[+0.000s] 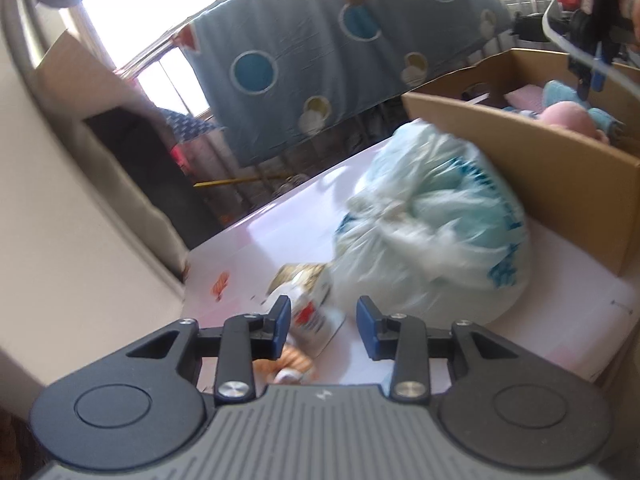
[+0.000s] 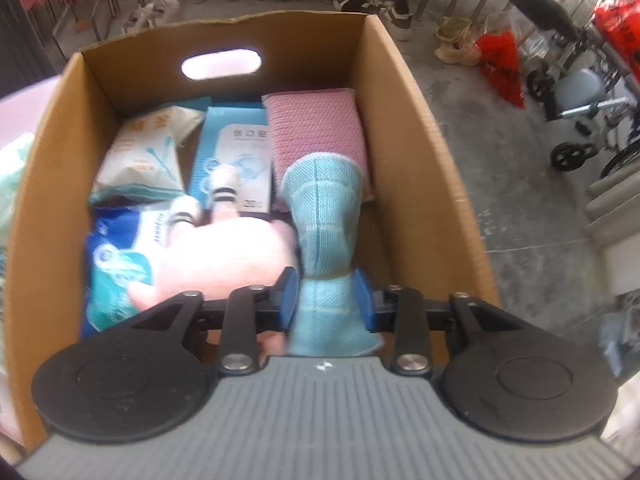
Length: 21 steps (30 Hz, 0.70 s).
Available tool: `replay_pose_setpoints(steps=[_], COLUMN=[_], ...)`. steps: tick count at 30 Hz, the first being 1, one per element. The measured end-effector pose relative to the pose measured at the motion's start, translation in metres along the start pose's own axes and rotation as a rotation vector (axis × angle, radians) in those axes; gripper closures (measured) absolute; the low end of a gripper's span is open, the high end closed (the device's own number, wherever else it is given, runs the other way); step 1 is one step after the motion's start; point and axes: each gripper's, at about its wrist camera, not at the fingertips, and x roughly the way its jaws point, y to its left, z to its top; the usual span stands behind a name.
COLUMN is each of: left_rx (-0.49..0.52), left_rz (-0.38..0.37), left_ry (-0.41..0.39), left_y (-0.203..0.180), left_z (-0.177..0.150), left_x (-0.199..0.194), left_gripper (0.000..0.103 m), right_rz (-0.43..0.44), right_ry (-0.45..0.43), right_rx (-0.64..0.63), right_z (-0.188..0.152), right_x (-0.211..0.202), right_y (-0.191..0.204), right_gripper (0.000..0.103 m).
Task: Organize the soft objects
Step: 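Carry the teal towel with the right tool into the box and release, then move the right tool to the white yogurt cup and grasp it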
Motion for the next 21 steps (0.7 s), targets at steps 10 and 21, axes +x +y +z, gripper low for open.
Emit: replay_pose_setpoints(steps=[10,21], left_rx=[-0.139,-0.276], left_rz=[0.025,0.063], left_ry=[0.056,0.114], left_y=[0.039,0.068], left_z=[-0.035,-0.066], left_x=[-0.015,-0.031], left_gripper=[0.051,0.042], right_rz=[0.446,0.879], right_ry=[-0.168,-0.129], right_rx=[0.298,0.262], right_z=[-0.056,-0.103], right_x=[-0.092,-0.122], right_y=[-0.034,0.066], right_gripper=[0.050,0.044])
